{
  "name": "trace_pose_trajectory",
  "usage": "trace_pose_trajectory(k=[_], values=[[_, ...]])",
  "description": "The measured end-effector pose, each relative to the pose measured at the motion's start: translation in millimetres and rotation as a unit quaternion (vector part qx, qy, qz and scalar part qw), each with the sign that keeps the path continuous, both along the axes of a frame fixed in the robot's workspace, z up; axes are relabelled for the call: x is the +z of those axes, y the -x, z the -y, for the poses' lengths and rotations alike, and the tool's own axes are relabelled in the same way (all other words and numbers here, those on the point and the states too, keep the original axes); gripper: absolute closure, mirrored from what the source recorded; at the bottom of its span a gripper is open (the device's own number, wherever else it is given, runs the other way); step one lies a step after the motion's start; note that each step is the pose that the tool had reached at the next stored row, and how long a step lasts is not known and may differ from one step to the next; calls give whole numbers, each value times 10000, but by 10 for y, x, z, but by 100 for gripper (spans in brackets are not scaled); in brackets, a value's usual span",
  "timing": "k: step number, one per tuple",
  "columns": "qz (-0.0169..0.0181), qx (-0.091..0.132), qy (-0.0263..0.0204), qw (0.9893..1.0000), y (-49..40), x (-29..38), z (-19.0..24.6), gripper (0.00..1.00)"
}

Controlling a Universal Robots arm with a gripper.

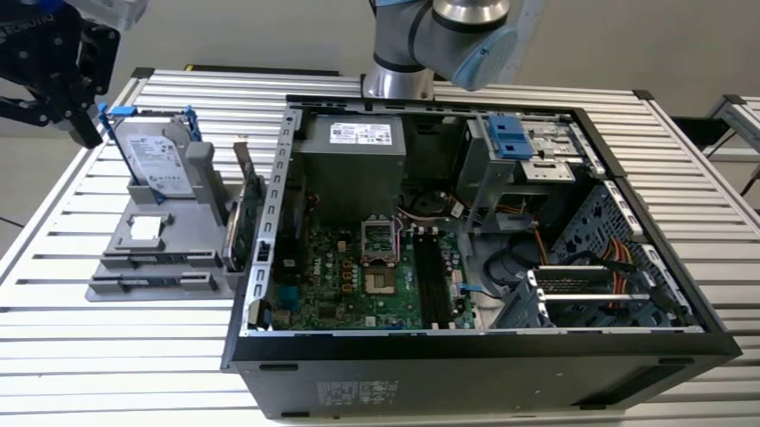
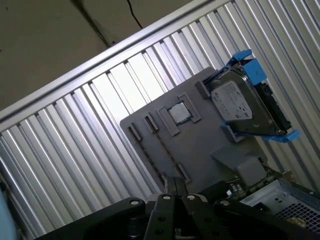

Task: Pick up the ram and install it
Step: 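Pick up the ram and move it above insertion slot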

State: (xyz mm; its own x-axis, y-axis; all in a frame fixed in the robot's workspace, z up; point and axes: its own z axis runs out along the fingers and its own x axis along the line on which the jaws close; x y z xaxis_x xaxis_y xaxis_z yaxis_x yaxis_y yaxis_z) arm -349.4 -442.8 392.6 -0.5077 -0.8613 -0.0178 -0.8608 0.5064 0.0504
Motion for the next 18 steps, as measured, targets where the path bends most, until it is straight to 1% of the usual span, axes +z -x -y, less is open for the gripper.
trace_pose_trajectory(k=[12, 16, 18], values=[[0, 251, 1, 9997, 0, 0, 0, 100], [0, 341, 0, 9994, 0, 0, 0, 100], [0, 457, 0, 9990, -1, 0, 0, 100]])
